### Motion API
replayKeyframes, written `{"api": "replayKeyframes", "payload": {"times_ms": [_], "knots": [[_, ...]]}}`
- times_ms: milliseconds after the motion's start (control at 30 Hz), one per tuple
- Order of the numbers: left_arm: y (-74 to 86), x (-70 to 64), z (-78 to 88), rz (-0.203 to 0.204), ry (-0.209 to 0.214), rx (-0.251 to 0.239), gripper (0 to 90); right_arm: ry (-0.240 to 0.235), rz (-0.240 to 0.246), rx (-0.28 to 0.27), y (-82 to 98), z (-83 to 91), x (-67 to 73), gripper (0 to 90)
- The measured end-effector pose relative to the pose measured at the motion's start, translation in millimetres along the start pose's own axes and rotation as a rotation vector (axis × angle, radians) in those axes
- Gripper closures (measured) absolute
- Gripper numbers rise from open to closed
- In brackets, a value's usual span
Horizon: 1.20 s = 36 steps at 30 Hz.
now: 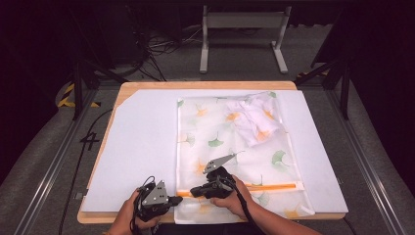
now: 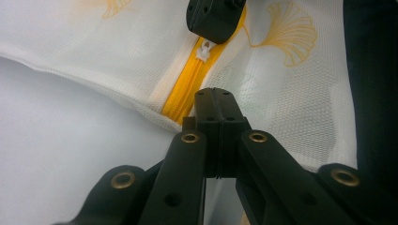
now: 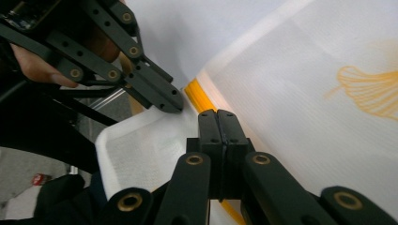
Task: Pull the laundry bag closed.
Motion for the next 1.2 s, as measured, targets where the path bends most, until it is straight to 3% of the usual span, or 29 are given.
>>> {"api": "replayKeyframes", "payload": {"times_ms": [533,933,1200], "knots": [[0.0,-0.3,0.0,-0.01,0.0,-0.001,90.0,0.075,0.039,0.006,9.1,14.6,-3.6,90.0],[0.2,-0.5,0.0,-0.017,-0.004,-0.003,90.0,0.094,0.054,0.01,11.6,19.6,-3.2,90.0],[0.3,-0.3,0.3,-0.025,-0.008,0.004,90.0,0.114,0.092,0.011,13.5,21.3,-3.1,90.0]]}}
Point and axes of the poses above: each handheld gripper's, and its own axes: z roughly backward along the jaws, y roughly out of its underside, x roughly to its left, the point moved 5 cm from there along -z, roughly forward along the jaws, and after that the axes turned 12 degrees about x, right-handed, at the moved point
